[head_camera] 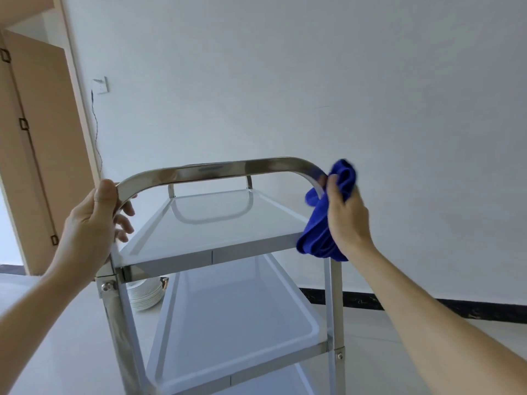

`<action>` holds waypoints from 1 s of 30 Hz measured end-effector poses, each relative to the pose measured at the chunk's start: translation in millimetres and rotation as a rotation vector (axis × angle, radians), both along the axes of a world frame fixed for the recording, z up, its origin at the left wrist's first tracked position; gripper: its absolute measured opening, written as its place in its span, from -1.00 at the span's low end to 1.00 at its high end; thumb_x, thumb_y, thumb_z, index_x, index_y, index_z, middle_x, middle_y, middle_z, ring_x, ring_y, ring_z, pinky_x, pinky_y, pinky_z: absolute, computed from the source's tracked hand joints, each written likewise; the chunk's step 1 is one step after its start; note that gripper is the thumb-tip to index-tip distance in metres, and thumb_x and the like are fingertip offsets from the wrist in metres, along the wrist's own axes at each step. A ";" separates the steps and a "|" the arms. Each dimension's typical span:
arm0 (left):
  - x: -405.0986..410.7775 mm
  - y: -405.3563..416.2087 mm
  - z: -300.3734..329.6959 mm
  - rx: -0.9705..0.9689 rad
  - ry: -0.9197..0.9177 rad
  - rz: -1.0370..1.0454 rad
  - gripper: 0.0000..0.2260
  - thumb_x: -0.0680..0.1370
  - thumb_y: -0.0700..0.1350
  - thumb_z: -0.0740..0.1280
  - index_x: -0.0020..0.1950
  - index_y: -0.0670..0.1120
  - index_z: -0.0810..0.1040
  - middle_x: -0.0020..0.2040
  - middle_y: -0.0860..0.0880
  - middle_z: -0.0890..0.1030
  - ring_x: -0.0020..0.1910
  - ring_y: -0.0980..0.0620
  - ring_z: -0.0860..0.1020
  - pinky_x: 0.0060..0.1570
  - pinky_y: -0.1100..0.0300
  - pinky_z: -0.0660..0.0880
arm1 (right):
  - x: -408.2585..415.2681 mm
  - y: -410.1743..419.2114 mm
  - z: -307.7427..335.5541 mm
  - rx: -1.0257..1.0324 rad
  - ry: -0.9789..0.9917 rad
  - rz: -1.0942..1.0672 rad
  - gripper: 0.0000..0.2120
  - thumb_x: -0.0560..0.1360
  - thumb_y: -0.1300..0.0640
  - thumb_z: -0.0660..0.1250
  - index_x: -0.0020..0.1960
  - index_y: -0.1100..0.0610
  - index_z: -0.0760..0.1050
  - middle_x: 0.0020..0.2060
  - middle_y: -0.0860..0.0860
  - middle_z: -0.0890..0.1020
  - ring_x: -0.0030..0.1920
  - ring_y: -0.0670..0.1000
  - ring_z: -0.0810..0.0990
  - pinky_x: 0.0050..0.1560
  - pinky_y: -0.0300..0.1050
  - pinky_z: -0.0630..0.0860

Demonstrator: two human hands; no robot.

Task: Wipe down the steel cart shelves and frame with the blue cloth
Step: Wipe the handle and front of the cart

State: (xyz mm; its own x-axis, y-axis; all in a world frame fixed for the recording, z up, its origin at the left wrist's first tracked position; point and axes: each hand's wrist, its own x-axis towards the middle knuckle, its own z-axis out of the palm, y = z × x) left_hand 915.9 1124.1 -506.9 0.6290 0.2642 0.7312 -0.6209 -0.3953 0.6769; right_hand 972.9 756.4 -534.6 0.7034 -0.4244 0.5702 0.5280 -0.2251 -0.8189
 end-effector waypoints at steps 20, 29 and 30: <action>-10.0 -11.4 -0.3 0.020 0.003 0.027 -0.49 0.62 0.30 0.05 0.05 -0.10 0.54 -0.24 0.06 0.52 -0.34 0.06 0.49 -0.30 0.12 0.43 | -8.5 111.0 -38.8 -1.017 -0.271 -0.269 -0.56 0.52 -0.25 0.12 -0.16 0.09 0.53 -0.34 -0.03 0.63 -0.27 0.09 0.58 0.02 -0.02 0.44; -17.9 -3.6 -0.3 0.022 0.034 0.126 -0.47 0.50 0.46 0.03 -0.22 0.10 0.56 -0.29 0.13 0.58 -0.33 0.20 0.50 -0.21 0.06 0.43 | -26.7 200.7 -41.5 -1.071 -0.502 -0.189 -0.56 0.51 -0.22 0.19 -0.08 0.14 0.58 -0.29 0.02 0.66 -0.31 0.12 0.60 -0.17 -0.02 0.48; -19.5 -3.2 -0.4 0.030 0.013 0.107 -0.50 0.52 0.45 0.04 -0.21 0.12 0.55 -0.26 0.11 0.59 -0.30 0.20 0.51 -0.17 0.08 0.44 | -24.4 191.0 -41.6 -1.082 -0.544 -0.181 -0.60 0.48 -0.19 0.21 -0.08 0.13 0.58 -0.31 0.01 0.65 -0.32 0.12 0.59 -0.21 -0.03 0.48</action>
State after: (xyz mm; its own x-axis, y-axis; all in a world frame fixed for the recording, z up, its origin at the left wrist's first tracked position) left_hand 896.4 1120.9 -507.3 0.6080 0.3087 0.7314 -0.5649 -0.4791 0.6718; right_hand 948.6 947.5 -576.1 0.2436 0.3838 0.8907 0.6330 -0.7587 0.1538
